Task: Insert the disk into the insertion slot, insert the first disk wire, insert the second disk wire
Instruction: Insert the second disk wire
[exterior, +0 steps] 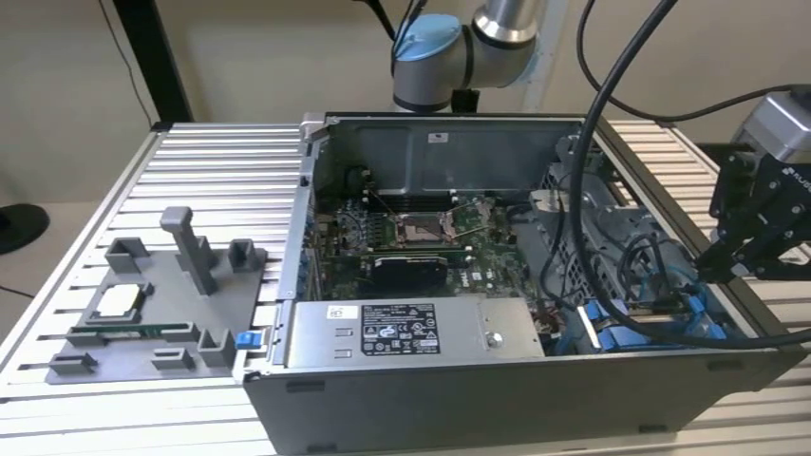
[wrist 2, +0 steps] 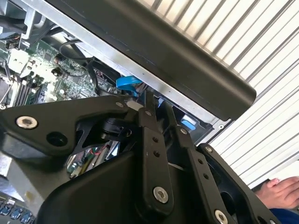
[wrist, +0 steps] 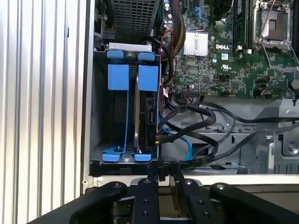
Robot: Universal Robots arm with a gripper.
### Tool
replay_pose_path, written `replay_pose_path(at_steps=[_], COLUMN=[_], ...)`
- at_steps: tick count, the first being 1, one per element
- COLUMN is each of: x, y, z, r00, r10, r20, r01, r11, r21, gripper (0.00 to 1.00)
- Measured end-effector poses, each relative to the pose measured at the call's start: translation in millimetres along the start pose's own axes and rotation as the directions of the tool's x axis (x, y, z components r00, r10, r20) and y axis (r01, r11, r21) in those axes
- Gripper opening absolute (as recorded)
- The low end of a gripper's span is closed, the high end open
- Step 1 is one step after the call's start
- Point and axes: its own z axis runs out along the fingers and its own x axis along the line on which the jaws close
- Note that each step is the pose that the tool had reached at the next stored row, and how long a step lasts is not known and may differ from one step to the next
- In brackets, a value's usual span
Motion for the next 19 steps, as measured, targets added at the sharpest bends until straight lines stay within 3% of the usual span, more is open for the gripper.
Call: replay_pose_path(at_steps=[1,2,8,13,19], x=[0.0,0.0,0.1,-0.1,0.4], y=[0.0,0.0,0.0,0.0,0.0], z=[0.0,0.0,-0.2,-0.6,-0.6], r00=[1.0,1.0,1.0,1.0,1.0], r10=[0.0,0.0,0.001,0.001,0.003], r20=[0.0,0.0001,0.0018,0.0048,0.0051], r01=[0.0,0.0,-0.001,-0.001,-0.003], r11=[1.0,1.0,1.0,0.9999,0.9996], r21=[-0.0011,-0.0021,-0.0045,-0.0115,-0.0276], gripper=[1.0,0.0,0.0,0.0,0.0])
